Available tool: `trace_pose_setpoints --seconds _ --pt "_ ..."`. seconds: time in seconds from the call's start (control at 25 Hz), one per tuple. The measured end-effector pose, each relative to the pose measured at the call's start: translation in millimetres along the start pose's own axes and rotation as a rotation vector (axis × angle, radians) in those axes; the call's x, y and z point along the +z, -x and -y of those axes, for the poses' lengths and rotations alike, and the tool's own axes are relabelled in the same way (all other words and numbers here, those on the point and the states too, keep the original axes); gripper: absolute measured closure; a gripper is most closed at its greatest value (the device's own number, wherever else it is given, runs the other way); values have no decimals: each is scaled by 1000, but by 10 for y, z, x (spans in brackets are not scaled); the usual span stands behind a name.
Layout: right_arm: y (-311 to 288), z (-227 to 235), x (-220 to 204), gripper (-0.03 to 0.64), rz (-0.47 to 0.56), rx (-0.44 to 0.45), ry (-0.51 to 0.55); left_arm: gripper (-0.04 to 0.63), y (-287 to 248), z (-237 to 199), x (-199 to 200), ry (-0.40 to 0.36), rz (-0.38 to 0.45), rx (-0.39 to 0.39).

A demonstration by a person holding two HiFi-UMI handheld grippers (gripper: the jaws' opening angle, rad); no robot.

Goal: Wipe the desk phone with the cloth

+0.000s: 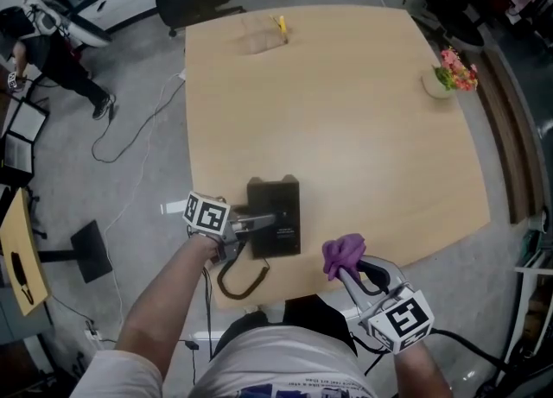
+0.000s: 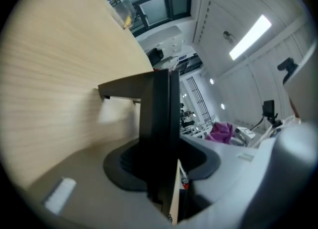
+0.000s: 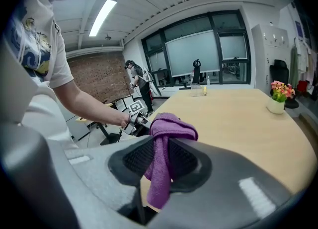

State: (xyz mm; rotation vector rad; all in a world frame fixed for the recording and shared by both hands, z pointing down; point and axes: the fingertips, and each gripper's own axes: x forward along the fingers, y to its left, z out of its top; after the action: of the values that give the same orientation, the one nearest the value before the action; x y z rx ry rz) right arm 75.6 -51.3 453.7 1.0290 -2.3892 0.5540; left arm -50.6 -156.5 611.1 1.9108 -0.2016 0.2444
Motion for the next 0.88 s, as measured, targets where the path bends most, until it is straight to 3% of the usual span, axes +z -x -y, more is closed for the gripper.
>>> trace_pose_setpoints --seconds 0.24,0.44,0.88 --pt "-105 19 124 526 33 28 15 414 30 195 -17 -2 70 13" --pt "-237 39 467 526 108 73 50 417 95 552 49 -32 120 8" --pt "-563 -324 1334 526 239 235 256 417 178 1106 -81 -85 7 -31"
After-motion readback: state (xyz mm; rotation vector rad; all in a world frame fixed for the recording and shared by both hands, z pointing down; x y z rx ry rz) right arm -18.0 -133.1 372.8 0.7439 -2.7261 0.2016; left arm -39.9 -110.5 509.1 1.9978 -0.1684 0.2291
